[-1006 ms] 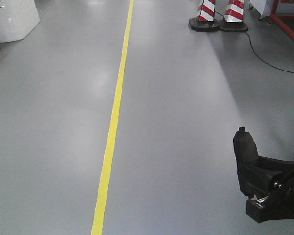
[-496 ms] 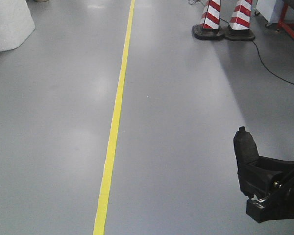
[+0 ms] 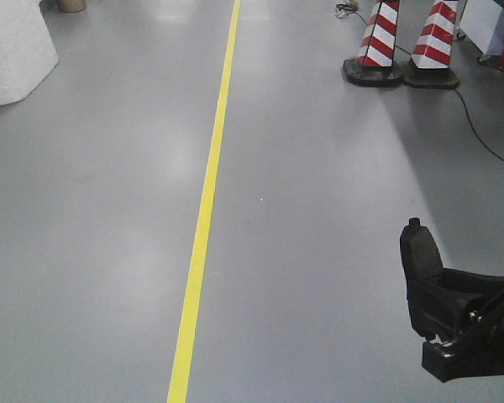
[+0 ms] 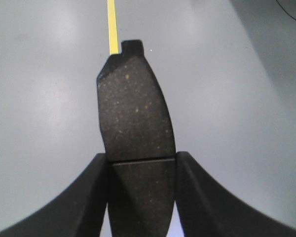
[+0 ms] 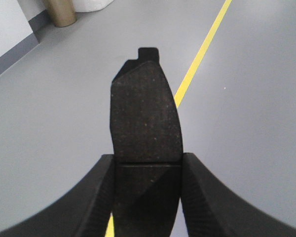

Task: Move and align brake pads A on conveyor
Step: 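Drive along the yellow floor line toward the conveyor belt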

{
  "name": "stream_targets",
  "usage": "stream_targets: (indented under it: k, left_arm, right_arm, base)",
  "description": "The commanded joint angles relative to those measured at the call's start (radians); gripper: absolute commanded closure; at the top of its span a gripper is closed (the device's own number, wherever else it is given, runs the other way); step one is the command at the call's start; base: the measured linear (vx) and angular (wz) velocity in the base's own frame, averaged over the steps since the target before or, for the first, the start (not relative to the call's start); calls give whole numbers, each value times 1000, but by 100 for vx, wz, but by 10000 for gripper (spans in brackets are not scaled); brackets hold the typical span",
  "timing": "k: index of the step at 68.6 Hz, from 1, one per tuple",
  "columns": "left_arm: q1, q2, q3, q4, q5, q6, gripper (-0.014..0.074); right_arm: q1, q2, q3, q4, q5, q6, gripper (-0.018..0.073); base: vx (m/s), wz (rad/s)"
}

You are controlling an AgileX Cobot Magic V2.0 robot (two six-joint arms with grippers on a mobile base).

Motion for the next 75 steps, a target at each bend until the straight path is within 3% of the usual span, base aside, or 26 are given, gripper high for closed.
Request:
stream_targets:
  k: [1, 75]
  left_arm:
    - [-7, -3, -27, 6, -79, 0, 503]
    - [-7, -2, -27, 6, -79, 0, 503]
  right_arm:
    - [-3, -5, -32, -3, -91, -7, 531]
    - [-3, -5, -32, -3, -91, -7, 531]
  base:
    - [53, 1]
    - [54, -1]
